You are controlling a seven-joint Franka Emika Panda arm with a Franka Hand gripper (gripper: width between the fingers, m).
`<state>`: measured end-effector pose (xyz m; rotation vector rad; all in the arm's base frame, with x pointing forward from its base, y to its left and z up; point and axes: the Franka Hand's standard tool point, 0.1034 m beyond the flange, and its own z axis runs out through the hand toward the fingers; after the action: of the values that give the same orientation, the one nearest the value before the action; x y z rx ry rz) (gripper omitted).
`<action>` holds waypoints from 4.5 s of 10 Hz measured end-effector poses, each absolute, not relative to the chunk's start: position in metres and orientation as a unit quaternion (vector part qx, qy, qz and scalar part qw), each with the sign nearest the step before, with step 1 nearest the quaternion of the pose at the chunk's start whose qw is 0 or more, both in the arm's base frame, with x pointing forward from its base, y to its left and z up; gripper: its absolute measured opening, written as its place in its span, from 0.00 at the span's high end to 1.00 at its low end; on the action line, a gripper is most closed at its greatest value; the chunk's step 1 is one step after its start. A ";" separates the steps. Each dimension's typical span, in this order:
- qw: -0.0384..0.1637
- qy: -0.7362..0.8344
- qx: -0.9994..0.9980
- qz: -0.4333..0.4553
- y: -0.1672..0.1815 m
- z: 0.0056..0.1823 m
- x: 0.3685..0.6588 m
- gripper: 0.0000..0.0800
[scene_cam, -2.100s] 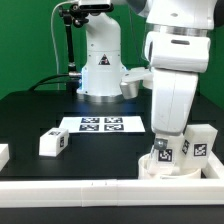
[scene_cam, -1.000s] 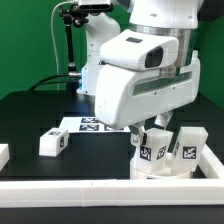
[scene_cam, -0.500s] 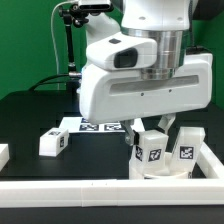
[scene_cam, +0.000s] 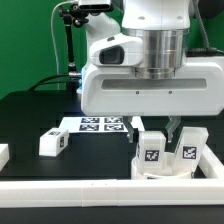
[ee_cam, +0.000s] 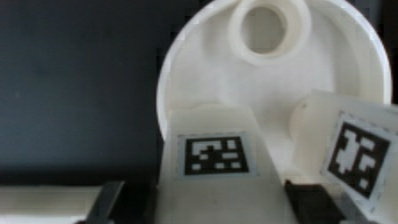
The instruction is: Assemble stool
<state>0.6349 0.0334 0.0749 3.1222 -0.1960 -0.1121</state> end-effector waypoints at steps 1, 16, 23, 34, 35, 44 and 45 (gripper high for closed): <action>0.006 -0.111 0.993 -0.036 0.034 0.075 0.635 0.57; 0.012 -0.640 0.768 -0.012 0.050 0.075 0.632 0.57; 0.032 -0.792 0.610 0.006 0.049 0.075 0.622 0.57; 0.018 -0.639 0.769 -0.015 0.023 0.104 0.616 0.19; 0.019 -0.641 0.767 -0.016 0.024 0.104 0.616 0.19; 0.019 -0.461 0.887 -0.018 -0.016 0.100 0.577 0.19; 0.019 -0.458 0.889 -0.017 -0.012 0.099 0.579 0.19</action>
Offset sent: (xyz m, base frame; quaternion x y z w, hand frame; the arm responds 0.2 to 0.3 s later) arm 0.0000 0.0000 0.0000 0.0000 0.0000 0.1938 0.9810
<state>0.5794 -0.0124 0.0994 2.7585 -1.4218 -0.0540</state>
